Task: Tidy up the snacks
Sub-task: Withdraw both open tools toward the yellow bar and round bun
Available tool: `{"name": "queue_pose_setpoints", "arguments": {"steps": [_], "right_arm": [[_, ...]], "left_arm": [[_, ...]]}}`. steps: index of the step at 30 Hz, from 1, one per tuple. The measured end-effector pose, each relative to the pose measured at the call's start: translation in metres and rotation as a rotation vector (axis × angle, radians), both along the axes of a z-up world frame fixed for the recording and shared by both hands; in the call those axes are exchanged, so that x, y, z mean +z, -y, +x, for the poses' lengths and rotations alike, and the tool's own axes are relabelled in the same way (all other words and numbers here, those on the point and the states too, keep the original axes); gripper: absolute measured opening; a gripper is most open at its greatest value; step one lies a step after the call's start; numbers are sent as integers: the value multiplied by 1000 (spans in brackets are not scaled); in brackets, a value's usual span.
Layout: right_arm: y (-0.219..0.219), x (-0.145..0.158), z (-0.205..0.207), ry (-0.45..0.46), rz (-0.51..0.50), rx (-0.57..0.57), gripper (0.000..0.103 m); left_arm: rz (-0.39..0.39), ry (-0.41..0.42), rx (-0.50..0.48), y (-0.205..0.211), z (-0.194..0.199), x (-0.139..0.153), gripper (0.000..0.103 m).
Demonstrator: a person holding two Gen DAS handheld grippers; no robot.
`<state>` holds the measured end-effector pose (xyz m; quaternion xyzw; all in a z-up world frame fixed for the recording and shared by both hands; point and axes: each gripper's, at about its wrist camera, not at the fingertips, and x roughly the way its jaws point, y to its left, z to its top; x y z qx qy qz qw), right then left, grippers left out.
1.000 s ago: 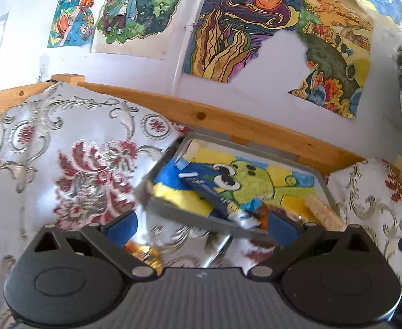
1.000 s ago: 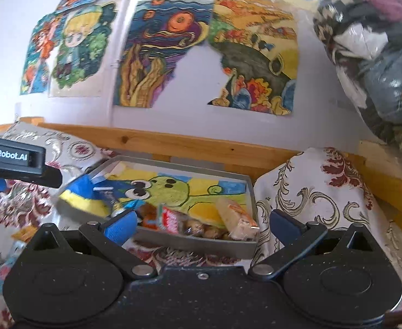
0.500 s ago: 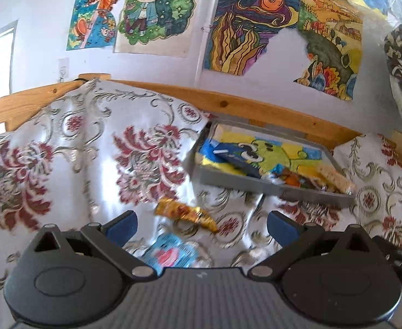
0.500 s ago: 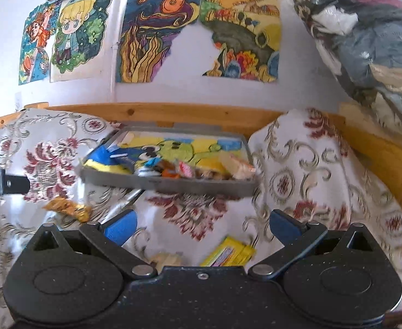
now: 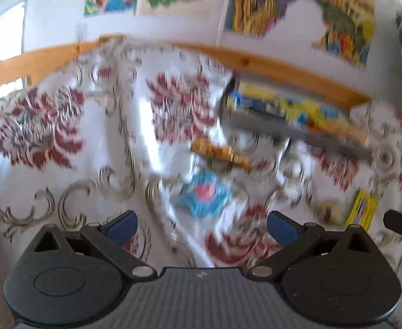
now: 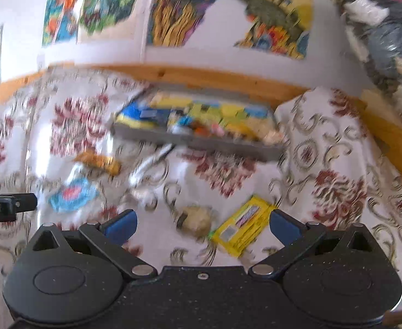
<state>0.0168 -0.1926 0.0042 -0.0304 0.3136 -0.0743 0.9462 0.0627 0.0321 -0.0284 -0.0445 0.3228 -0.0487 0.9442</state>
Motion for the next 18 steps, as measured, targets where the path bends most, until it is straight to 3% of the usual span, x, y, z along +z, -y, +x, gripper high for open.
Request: {"name": "queue_pose_setpoints", "arguments": {"steps": [4,18], "right_arm": [[-7,-8,6,-62,-31,12,102],[6,-8,10,-73,37,-29,102]], "left_arm": [[12,-29,-3,0,1,-6,102],[-44,-12,-27,5,0,-5,102]]}}
